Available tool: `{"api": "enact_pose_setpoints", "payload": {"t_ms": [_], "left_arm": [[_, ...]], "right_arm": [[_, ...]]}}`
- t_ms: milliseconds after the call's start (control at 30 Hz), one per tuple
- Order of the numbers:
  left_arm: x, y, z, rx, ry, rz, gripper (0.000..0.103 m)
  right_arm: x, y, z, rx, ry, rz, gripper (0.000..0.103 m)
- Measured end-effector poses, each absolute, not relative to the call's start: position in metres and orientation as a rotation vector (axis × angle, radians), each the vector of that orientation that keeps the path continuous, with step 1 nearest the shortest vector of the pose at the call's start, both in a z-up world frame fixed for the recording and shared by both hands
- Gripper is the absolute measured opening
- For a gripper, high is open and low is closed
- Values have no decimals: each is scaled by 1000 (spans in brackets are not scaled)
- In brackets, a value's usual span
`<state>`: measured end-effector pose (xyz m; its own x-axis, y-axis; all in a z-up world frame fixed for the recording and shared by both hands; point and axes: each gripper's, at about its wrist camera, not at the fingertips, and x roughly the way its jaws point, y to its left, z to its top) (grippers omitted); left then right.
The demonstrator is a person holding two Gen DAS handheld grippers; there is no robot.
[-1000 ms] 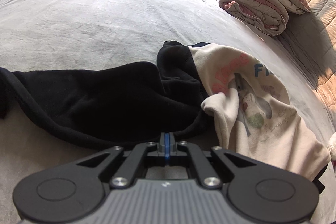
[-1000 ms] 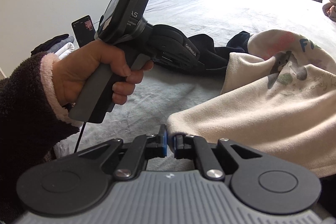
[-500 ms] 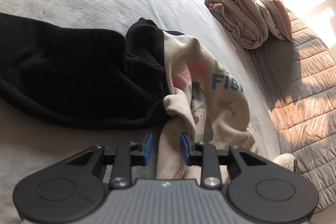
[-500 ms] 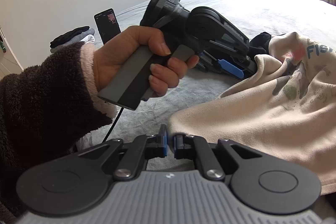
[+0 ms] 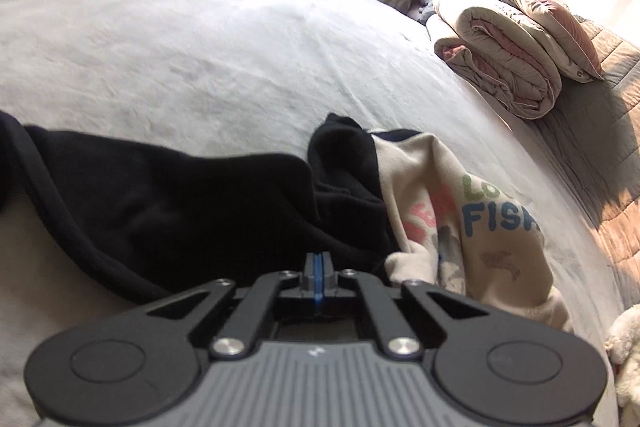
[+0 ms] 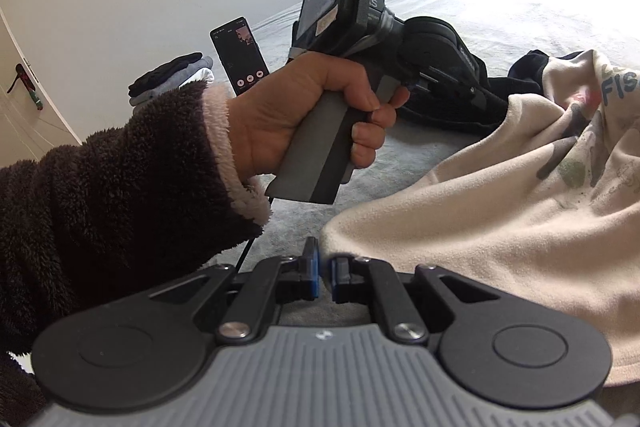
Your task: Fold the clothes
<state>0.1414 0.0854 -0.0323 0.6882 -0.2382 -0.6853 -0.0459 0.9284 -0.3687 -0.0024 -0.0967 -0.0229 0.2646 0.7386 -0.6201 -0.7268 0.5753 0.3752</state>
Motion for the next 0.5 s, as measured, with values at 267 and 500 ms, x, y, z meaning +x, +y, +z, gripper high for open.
{"api": "enact_pose_setpoints", "payload": {"t_ms": [267, 500], "left_arm": [[135, 109, -32, -355, 872, -165, 0], [134, 115, -44, -371, 959, -209, 9]], "right_arm": [[-3, -76, -27, 56, 882, 1074, 9], [-6, -56, -42, -19, 939, 1081, 9]]}}
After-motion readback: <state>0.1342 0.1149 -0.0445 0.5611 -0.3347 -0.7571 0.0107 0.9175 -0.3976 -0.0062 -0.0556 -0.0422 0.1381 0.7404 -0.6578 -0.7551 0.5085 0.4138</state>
